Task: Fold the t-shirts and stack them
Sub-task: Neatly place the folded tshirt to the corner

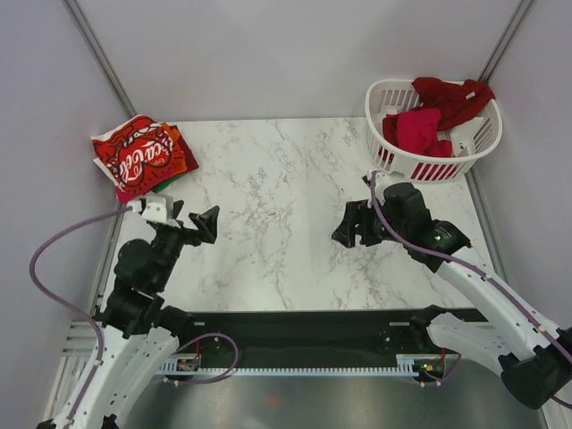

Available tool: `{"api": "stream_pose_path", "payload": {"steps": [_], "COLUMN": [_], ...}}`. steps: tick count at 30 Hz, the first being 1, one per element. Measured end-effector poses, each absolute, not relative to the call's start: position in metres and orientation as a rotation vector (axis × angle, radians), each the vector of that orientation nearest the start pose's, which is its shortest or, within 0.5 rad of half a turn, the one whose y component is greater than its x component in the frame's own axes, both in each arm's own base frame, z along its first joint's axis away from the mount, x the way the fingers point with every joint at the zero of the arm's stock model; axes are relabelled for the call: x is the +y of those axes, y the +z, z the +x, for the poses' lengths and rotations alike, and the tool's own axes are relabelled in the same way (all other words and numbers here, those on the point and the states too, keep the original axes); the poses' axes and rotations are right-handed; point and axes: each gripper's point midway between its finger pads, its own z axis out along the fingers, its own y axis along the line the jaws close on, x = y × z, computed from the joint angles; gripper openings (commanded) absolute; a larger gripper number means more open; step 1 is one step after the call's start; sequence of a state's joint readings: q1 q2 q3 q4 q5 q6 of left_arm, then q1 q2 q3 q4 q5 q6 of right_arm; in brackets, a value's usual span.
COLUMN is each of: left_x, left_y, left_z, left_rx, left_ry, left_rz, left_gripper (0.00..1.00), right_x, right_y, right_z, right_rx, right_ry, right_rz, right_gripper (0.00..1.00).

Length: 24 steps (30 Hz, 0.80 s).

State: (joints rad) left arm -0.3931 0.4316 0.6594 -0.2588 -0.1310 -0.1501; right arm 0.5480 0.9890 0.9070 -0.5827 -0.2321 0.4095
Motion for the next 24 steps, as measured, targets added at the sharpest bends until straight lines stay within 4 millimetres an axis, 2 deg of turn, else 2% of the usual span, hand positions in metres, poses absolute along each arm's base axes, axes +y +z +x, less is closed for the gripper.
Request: {"api": "stream_pose_path", "payload": {"steps": [3,7,10,17,20,24], "left_x": [-0.068,-0.062,-0.063,-0.063,-0.072,-0.083], "left_y": [0.305,0.289,0.278,0.28,0.273,0.253], "left_z": [0.228,0.225,0.228,0.236,0.236,0.23], "left_rx": [1.401,1.338,1.35,1.408,1.462,1.523], "left_ry": [-0.271,-0.238,-0.231,-0.264,-0.353,-0.46], "left_rz": [0.102,0.099,0.106,0.033,-0.006,-0.048], "left_gripper": [1.0,1.0,1.0,1.0,1.0,1.0], "right_x": [0.188,0.172,0.16,0.131,0.123,0.113], "right_y": [0.211,0.219,0.225,0.263,0.267,0.268], "right_z": [0.22,0.219,0.211,0.184,0.18,0.18], "right_rx": [2.246,2.23,2.211,2.066,2.043,2.025], "right_ry": [0.722,0.658,0.63,0.657,0.648,0.611], "right_rz": [-0.232,-0.15,-0.097,0.019,0.058,0.107], "right_gripper": [0.84,0.86,0.88,0.91,0.92,0.93]}}
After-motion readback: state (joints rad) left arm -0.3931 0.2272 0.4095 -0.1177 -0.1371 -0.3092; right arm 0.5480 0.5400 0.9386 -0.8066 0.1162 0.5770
